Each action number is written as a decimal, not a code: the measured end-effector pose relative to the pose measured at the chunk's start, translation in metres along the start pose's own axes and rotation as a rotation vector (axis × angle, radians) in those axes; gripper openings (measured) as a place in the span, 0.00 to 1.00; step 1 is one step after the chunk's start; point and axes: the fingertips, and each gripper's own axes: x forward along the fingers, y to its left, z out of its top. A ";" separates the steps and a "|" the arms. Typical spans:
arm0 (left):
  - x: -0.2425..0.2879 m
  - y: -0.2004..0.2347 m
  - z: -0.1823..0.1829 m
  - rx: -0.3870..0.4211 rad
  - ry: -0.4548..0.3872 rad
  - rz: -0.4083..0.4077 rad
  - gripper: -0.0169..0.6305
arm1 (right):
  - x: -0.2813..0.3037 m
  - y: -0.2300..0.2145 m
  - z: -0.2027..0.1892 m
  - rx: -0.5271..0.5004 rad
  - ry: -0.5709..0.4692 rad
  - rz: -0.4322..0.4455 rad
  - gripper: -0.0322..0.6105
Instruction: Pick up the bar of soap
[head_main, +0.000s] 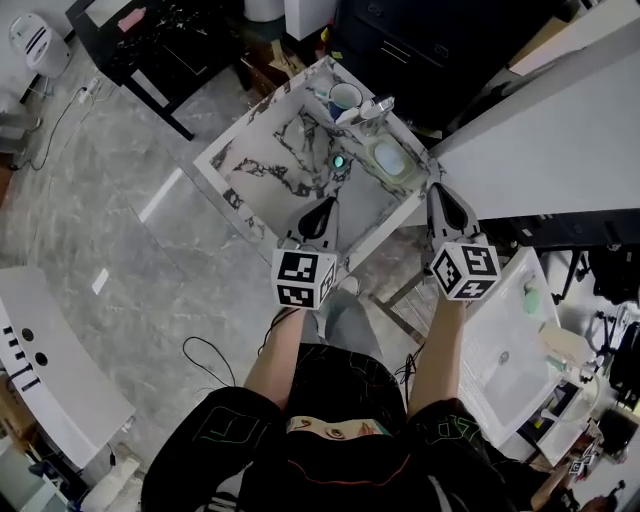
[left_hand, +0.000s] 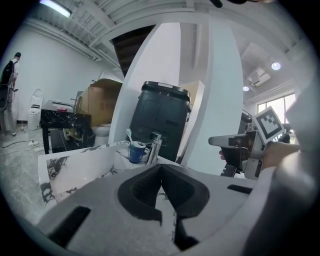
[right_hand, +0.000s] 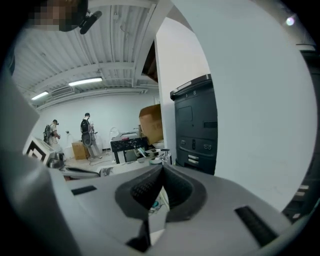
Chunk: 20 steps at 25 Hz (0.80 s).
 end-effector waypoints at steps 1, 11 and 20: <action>0.001 0.002 -0.002 -0.006 0.002 0.007 0.04 | 0.005 -0.002 0.000 -0.014 0.009 0.007 0.06; 0.012 0.018 -0.011 -0.046 0.011 0.056 0.04 | 0.058 0.002 -0.020 -0.214 0.171 0.120 0.06; 0.023 0.033 -0.016 -0.088 0.015 0.092 0.04 | 0.104 -0.006 -0.051 -0.321 0.356 0.182 0.11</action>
